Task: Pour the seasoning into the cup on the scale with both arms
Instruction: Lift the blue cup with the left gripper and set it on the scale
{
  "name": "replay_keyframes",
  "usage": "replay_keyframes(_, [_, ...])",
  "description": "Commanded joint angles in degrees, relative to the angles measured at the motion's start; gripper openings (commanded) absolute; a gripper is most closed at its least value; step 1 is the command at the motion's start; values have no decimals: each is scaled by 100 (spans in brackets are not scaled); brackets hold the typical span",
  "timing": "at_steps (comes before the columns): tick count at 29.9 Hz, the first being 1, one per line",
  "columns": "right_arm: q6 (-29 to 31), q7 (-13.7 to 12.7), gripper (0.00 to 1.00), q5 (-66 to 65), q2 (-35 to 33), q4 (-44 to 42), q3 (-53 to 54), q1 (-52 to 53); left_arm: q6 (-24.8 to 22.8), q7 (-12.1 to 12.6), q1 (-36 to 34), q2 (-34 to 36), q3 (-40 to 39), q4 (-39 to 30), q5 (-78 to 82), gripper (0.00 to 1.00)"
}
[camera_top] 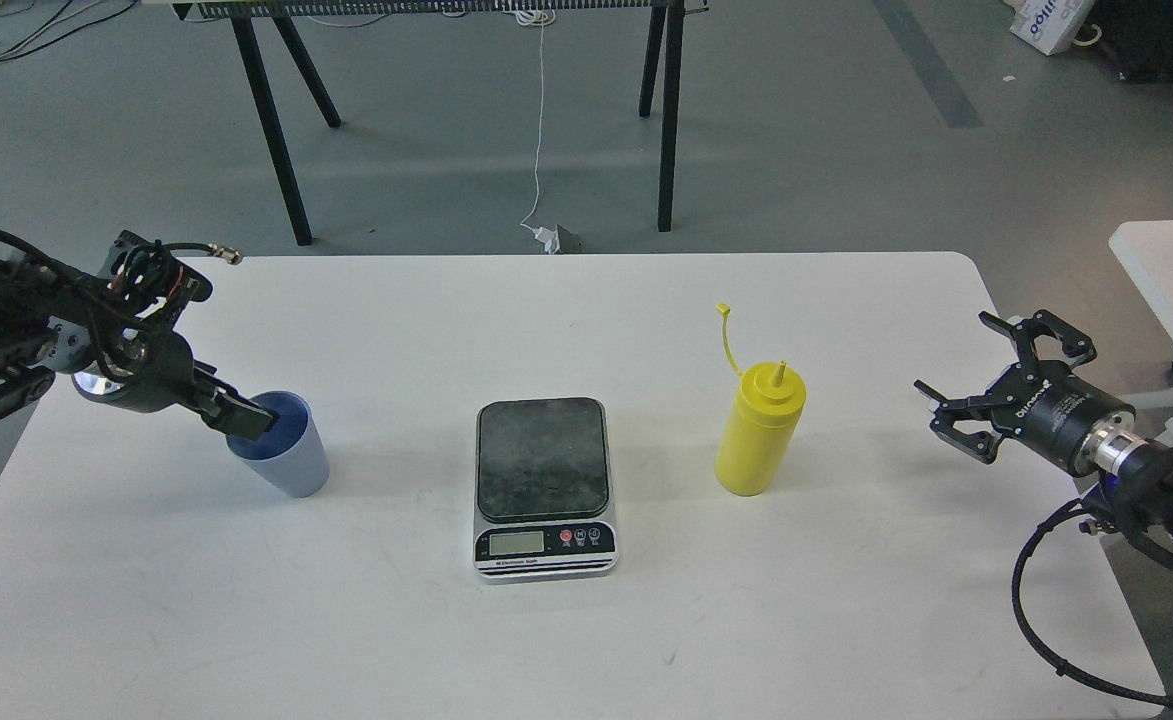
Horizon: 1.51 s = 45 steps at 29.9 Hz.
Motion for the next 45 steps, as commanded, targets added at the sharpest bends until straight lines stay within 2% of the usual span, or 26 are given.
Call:
replay_keyframes(1, [0, 0, 98, 9, 0, 0, 0, -37, 0, 0, 177, -19, -5, 19, -10, 100])
replay_keyframes(6, [0, 0, 98, 0, 0, 9, 0, -46, 0, 0, 212, -20, -49, 28, -45, 96])
replay_keyframes(18, [0, 0, 98, 0, 0, 9, 17, -117, 0, 0, 230, -11, -14, 37, -256, 52])
replay_keyframes(21, [0, 0, 98, 9, 0, 9, 26, -143, 0, 0, 221, -11, -14, 37, -247, 47])
replay_keyframes(25, [0, 0, 98, 9, 0, 9, 35, -143, 0, 0, 221, -11, -5, 37, -247, 22])
replay_keyframes(26, [0, 0, 98, 0, 0, 9, 35, -143, 0, 0, 221, -11, -5, 37, -247, 11])
replay_keyframes(27, [0, 0, 98, 0, 0, 9, 35, -143, 0, 0, 221, -19, -23, 46, -256, 7])
replay_keyframes(30, [0, 0, 98, 0, 0, 9, 26, -152, 0, 0, 212, -11, -14, 72, -256, 3])
replay_keyframes(39, [0, 0, 98, 0, 0, 9, 17, -178, 0, 0, 55, 16, -93, 81, -273, 1])
replay_keyframes(43, [0, 0, 98, 0, 0, 0, 17, -178, 0, 0, -533, -37, -120, -16, -650, 1])
replay_keyframes(45, [0, 0, 98, 0, 0, 0, 17, -178, 0, 0, -858, -290, -155, -60, -1054, 1])
